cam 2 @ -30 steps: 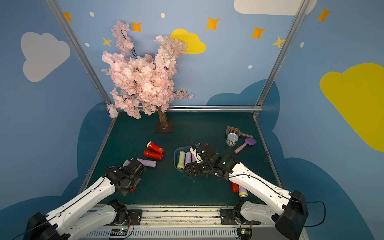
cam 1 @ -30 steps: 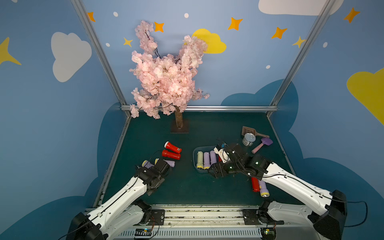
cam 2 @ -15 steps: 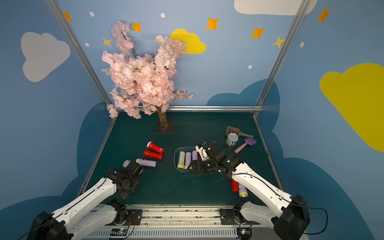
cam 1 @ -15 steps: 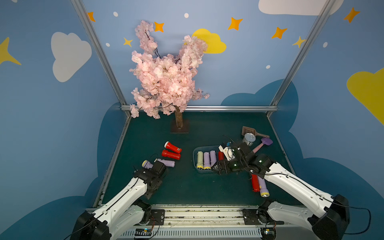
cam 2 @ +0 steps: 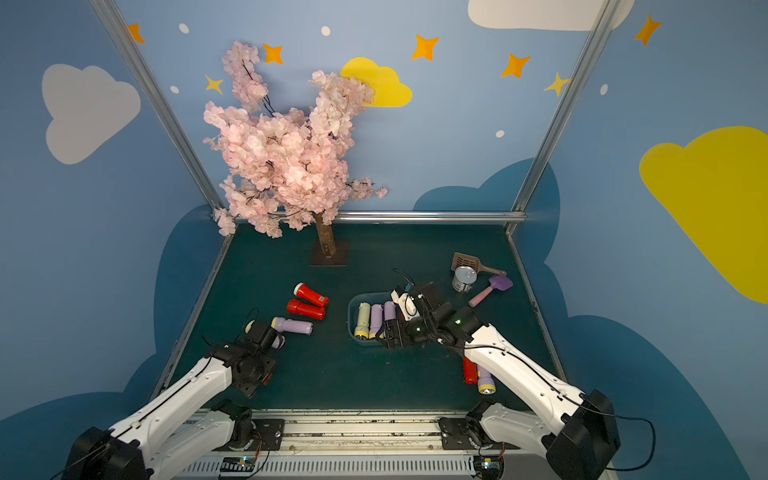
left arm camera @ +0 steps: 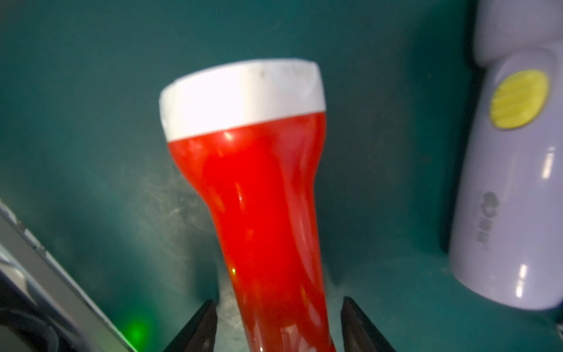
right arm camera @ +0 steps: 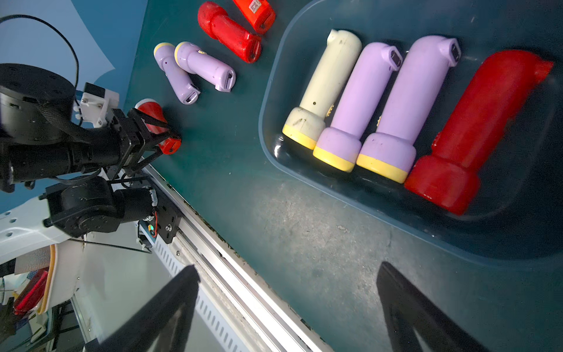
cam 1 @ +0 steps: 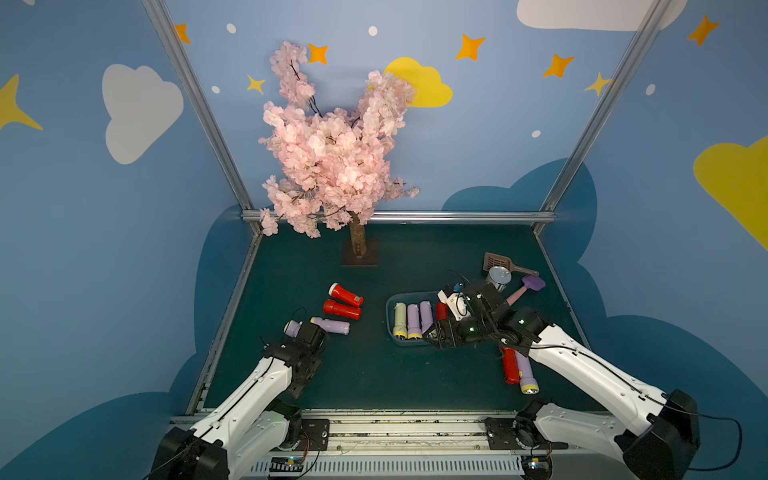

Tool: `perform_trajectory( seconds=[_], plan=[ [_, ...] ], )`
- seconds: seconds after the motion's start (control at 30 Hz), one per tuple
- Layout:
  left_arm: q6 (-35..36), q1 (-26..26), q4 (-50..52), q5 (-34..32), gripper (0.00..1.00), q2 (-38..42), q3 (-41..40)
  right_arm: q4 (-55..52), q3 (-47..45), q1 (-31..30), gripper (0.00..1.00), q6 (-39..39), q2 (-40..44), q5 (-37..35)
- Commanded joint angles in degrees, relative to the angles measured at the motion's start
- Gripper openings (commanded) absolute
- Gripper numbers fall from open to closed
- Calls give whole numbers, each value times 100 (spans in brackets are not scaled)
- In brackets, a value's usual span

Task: Put the flashlights into the storage boxes
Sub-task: Pick up the flashlight from the center of the board.

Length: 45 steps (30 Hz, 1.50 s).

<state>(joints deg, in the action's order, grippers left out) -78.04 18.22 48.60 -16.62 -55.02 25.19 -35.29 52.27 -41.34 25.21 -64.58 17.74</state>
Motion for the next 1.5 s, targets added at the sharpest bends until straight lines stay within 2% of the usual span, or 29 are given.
perform_trajectory(
  seconds=[0.0,0.3,0.43,0.7,1.0,1.13,1.27,1.37,1.47],
  plan=[
    [191,-105,-120,93,62,-27,-49,31,-44,30,91,-68,7,80],
    [162,-134,-259,242,40,318,-360,61,95,24,91,-130,-124,377],
    [158,-129,-212,347,31,508,-405,138,228,-196,91,-144,-229,446],
    [260,-139,44,613,23,785,-273,281,446,-666,91,-43,-565,352],
    [368,-46,308,848,20,1329,-159,86,599,-701,92,-112,-634,134],
    [316,224,443,835,19,1414,52,58,620,-714,91,-97,-670,125],
    [199,793,510,530,18,1238,461,-21,635,-714,91,-103,-647,43],
    [167,1225,335,335,19,817,798,-145,653,-709,91,-139,-644,-84],
    [264,1675,-18,208,21,67,1285,-345,679,-700,91,-165,-631,-323]
  ],
)
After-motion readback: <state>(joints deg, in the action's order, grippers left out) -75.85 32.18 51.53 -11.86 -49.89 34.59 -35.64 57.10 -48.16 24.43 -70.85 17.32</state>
